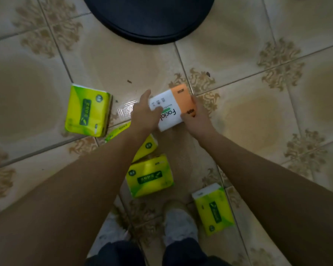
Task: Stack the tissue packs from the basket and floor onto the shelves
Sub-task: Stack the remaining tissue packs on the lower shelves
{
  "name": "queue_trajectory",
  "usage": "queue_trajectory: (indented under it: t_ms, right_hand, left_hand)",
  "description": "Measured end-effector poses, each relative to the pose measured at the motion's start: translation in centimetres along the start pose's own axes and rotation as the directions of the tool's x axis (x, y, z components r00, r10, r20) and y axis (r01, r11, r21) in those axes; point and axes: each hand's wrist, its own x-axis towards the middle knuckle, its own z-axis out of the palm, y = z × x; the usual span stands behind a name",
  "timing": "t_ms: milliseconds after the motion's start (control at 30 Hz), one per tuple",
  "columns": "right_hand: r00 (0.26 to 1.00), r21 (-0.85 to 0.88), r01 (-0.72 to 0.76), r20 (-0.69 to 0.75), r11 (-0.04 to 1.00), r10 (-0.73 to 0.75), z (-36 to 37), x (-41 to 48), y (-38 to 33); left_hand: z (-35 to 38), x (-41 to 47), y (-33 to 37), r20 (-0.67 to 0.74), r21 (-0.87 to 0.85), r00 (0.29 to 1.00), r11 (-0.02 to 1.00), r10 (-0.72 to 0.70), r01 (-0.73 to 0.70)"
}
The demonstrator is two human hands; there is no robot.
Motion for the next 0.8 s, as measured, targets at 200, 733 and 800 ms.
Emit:
queue_trajectory:
  t_ms: [200, 733, 800]
  right_hand:
    - [0.999, 0.08, -0.022, -0.041, 0.997, 0.026, -3.9, -8.9, -7.2]
    - [0.853, -0.128, 0.382, 0.43, 0.915, -0.296, -10.4, -48.8, -40.6]
    - [0.796, -0.148, 0.485, 0.482, 0.862, -0.366, -10.0, -52.7, -42.6]
  left_hand:
    - [-4.1, -9.7, 6.7, -0.067, -0.152, 0.998, 0.988, 0.014, -0.024]
    - [-28.1, -55.4, 27.1, -0.231, -0.484, 0.968, 0.875, -0.098, -0.027]
    - [-29.9, -59.5, 27.5, -0.392, -0.558, 0.909, 0.822, -0.142, -0.112]
